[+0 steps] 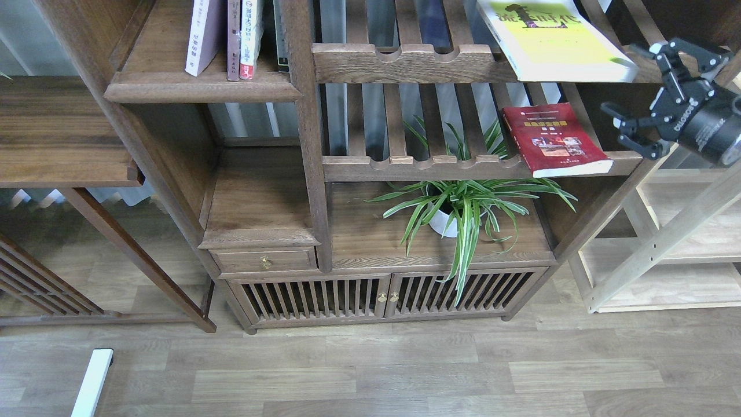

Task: Organize books on shelf
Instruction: 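Close the right gripper on the edge of the yellow-covered book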

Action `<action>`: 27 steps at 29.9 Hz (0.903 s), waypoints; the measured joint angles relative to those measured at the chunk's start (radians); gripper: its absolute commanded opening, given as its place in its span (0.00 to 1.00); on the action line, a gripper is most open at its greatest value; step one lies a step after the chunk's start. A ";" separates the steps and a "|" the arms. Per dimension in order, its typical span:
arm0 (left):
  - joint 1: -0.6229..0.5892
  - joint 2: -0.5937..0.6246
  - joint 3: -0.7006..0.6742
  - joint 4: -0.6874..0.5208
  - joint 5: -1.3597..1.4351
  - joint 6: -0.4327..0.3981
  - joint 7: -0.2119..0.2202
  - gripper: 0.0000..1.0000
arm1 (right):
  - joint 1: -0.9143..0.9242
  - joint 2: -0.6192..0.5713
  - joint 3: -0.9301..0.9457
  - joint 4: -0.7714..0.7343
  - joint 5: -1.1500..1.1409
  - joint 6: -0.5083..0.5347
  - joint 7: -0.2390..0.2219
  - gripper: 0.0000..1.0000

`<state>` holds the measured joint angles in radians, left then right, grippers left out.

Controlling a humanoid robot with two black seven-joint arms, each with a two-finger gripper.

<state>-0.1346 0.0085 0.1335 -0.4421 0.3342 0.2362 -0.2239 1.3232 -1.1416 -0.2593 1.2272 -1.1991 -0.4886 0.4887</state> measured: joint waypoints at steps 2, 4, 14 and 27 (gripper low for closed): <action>0.000 -0.002 0.000 0.002 0.000 0.000 0.000 0.95 | 0.014 0.008 0.000 0.000 -0.001 0.000 0.000 0.91; 0.000 -0.002 0.000 0.003 0.000 0.003 0.000 0.95 | 0.020 0.018 0.000 0.000 -0.004 0.000 0.000 0.91; 0.001 -0.003 -0.001 0.003 -0.001 0.018 0.000 0.94 | 0.025 0.075 -0.013 -0.006 -0.010 0.000 0.000 0.86; 0.007 -0.002 -0.009 0.004 -0.003 0.031 -0.007 0.95 | 0.057 0.103 -0.009 -0.012 -0.020 0.035 0.000 0.33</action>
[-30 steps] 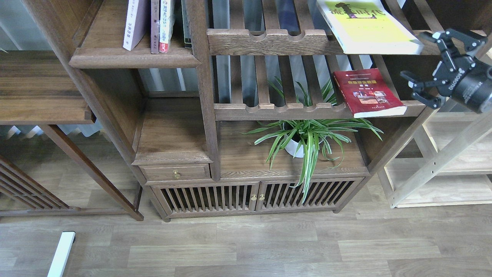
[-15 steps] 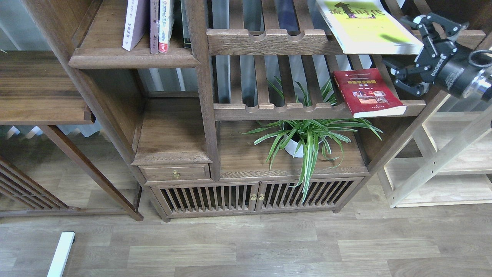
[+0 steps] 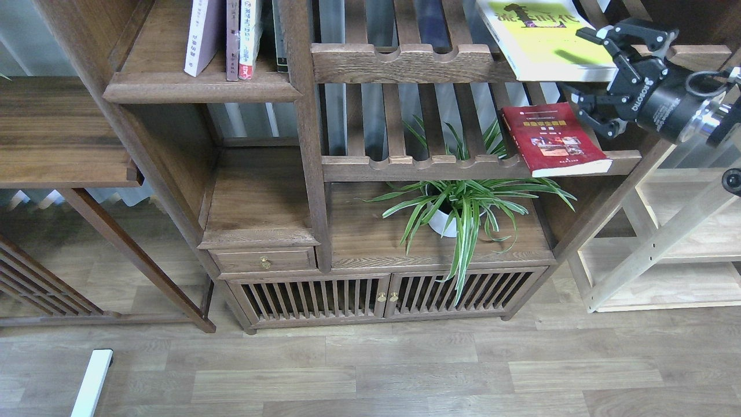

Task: Organize books on shelf
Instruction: 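Close the right gripper on the edge of the yellow-covered book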

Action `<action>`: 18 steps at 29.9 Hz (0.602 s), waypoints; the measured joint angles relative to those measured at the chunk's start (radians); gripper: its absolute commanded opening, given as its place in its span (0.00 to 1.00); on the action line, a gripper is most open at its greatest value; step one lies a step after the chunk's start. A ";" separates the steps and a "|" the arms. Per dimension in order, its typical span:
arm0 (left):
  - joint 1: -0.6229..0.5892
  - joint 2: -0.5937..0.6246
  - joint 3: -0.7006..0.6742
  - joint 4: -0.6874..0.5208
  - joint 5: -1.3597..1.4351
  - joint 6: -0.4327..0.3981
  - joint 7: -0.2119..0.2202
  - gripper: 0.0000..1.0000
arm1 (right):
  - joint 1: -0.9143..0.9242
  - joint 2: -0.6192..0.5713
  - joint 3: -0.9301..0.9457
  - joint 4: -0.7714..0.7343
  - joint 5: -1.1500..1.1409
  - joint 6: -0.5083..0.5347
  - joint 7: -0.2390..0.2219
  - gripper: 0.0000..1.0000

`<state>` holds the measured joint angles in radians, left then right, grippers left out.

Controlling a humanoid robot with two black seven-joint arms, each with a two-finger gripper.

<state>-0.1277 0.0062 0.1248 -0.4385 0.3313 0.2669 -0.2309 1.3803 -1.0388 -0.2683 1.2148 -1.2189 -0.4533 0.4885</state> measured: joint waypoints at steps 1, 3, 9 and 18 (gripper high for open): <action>0.001 0.000 -0.001 0.001 0.000 0.000 -0.001 0.95 | 0.006 0.000 0.001 0.000 -0.002 0.013 0.000 0.28; 0.001 0.000 -0.002 0.001 0.000 0.000 -0.003 0.95 | 0.016 0.000 0.001 0.000 -0.005 0.038 0.000 0.19; 0.004 0.001 -0.004 0.003 -0.001 0.000 -0.004 0.95 | 0.033 -0.008 0.006 0.000 -0.010 0.110 0.000 0.07; 0.011 0.002 -0.006 0.011 -0.002 0.000 -0.014 0.94 | 0.034 -0.047 0.038 0.006 0.001 0.163 0.000 0.05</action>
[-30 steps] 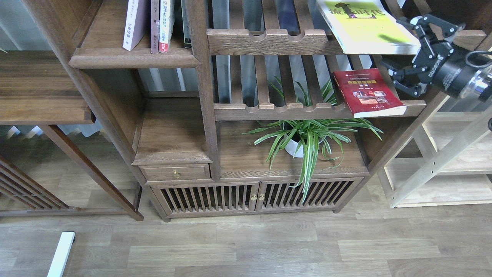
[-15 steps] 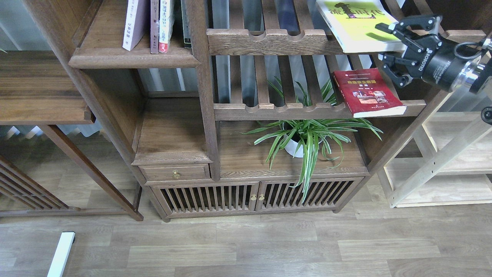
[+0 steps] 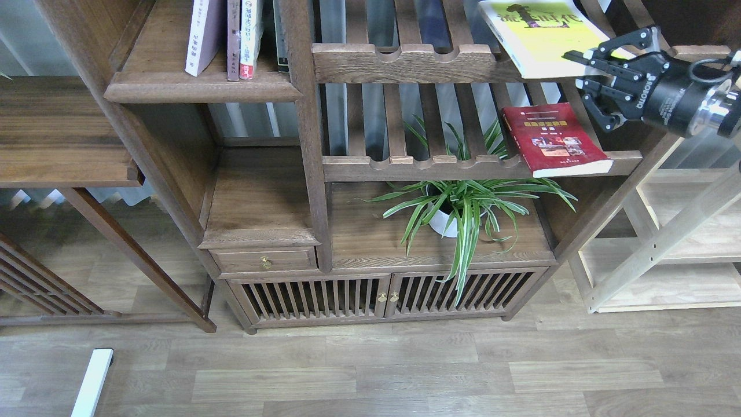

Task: Organize books on shelf
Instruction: 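Close the right gripper on the edge of the yellow-covered book, then pull the book off the top shelf and lower it with the right gripper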

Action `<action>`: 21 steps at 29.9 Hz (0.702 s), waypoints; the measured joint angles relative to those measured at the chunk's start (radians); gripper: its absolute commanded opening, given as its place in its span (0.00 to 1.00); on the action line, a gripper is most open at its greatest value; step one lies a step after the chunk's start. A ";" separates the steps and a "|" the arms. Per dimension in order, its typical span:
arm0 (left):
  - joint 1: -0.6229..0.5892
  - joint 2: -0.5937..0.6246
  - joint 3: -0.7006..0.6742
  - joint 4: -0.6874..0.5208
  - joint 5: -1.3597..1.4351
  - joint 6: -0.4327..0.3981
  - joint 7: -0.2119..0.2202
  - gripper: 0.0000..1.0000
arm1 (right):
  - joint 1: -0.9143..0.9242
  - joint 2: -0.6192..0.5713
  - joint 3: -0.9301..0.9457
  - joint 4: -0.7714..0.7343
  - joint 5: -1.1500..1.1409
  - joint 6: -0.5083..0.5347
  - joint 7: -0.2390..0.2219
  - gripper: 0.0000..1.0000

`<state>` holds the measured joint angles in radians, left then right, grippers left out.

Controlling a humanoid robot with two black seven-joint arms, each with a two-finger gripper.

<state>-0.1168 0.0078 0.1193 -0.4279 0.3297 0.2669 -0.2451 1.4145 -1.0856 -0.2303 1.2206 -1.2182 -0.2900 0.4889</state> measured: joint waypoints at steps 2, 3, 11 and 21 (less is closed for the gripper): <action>0.000 0.000 -0.001 0.005 0.000 0.000 0.000 0.94 | -0.006 -0.018 0.023 0.002 0.020 0.003 0.000 0.05; 0.000 0.000 -0.002 0.009 0.000 0.000 0.000 0.94 | -0.008 -0.029 0.033 0.004 0.036 0.003 0.000 0.05; -0.004 -0.003 -0.003 0.027 -0.014 -0.001 0.002 0.94 | -0.011 -0.131 0.097 0.058 0.125 0.037 0.000 0.05; -0.007 -0.006 -0.003 0.028 -0.015 -0.002 0.006 0.94 | -0.011 -0.193 0.175 0.068 0.176 0.140 0.000 0.05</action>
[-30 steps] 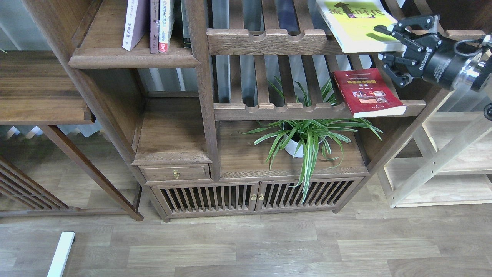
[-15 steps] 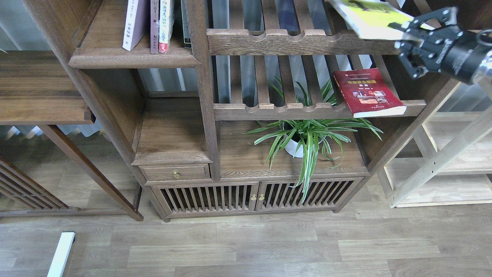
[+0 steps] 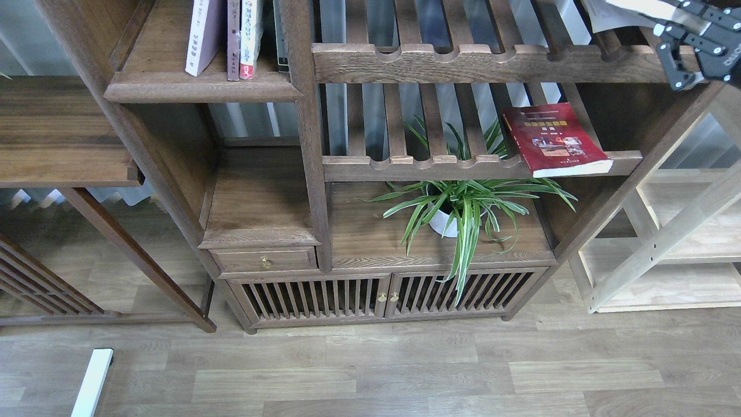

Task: Organize books on shelf
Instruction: 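Pull the book off the top shelf and lower it with the right gripper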

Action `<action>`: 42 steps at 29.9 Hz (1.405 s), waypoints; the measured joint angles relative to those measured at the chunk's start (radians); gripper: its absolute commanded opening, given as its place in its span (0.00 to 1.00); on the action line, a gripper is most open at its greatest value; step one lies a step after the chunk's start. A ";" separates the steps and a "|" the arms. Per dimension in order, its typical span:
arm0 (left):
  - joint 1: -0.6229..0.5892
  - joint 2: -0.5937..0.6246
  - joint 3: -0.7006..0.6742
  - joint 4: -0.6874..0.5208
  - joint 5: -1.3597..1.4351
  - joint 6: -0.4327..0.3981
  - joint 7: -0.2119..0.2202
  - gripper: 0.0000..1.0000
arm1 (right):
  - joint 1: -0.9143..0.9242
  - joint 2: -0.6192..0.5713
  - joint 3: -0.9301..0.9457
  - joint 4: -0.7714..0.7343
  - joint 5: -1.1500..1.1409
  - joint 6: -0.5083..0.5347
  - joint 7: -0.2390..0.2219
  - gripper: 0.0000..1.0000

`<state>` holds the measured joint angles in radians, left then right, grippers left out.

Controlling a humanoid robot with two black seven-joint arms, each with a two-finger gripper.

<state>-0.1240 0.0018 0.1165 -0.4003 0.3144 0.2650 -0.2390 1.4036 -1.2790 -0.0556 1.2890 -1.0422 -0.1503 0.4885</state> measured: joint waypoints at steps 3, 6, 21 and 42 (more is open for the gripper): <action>0.000 0.000 0.000 0.000 0.000 0.000 0.001 0.94 | 0.000 -0.026 0.048 0.001 0.037 0.095 0.000 0.06; 0.000 0.000 0.000 0.000 0.000 0.000 0.003 0.94 | 0.001 -0.046 0.107 0.002 0.063 0.231 0.000 0.06; -0.003 -0.002 0.000 0.002 0.000 0.002 0.007 0.94 | 0.002 -0.119 0.304 0.002 0.258 0.634 0.000 0.06; -0.005 -0.002 0.000 0.007 0.000 0.002 0.004 0.94 | 0.004 -0.409 0.251 0.001 0.391 0.639 0.000 0.07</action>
<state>-0.1288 -0.0001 0.1166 -0.3929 0.3144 0.2670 -0.2346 1.4076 -1.6885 0.1956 1.2896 -0.6515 0.4888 0.4887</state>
